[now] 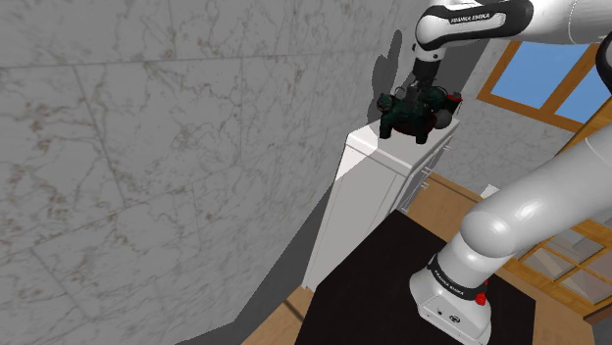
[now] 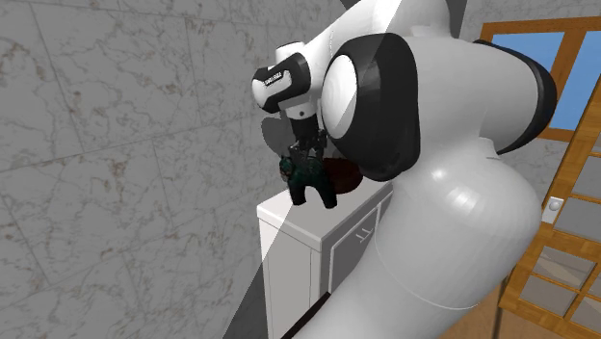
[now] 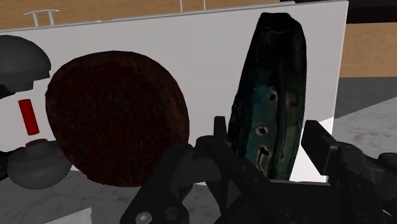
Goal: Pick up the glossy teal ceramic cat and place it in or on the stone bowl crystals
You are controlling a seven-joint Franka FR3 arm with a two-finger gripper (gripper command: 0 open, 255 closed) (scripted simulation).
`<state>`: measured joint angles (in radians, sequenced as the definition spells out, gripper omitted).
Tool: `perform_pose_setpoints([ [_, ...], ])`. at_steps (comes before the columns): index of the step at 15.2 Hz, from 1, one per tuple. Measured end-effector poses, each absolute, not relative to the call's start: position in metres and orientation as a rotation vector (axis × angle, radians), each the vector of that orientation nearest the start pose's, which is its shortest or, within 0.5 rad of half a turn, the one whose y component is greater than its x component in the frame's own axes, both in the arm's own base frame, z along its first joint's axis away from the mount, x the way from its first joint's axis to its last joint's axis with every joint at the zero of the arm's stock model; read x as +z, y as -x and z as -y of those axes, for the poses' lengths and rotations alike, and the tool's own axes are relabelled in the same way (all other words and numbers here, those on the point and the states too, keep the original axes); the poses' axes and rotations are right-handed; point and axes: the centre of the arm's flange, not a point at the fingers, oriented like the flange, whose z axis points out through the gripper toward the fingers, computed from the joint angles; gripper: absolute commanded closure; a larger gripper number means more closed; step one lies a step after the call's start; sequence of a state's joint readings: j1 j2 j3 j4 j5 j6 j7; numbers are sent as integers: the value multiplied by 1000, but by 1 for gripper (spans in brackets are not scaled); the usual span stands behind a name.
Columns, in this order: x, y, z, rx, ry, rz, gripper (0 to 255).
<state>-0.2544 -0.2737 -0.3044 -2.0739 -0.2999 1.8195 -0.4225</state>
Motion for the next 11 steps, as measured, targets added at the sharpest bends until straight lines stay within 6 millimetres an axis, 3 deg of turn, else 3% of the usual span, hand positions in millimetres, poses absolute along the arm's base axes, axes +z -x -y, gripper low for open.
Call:
perform_pose_setpoints([
  [11, 601, -388, 285, 149, 3327, -89, 255],
])
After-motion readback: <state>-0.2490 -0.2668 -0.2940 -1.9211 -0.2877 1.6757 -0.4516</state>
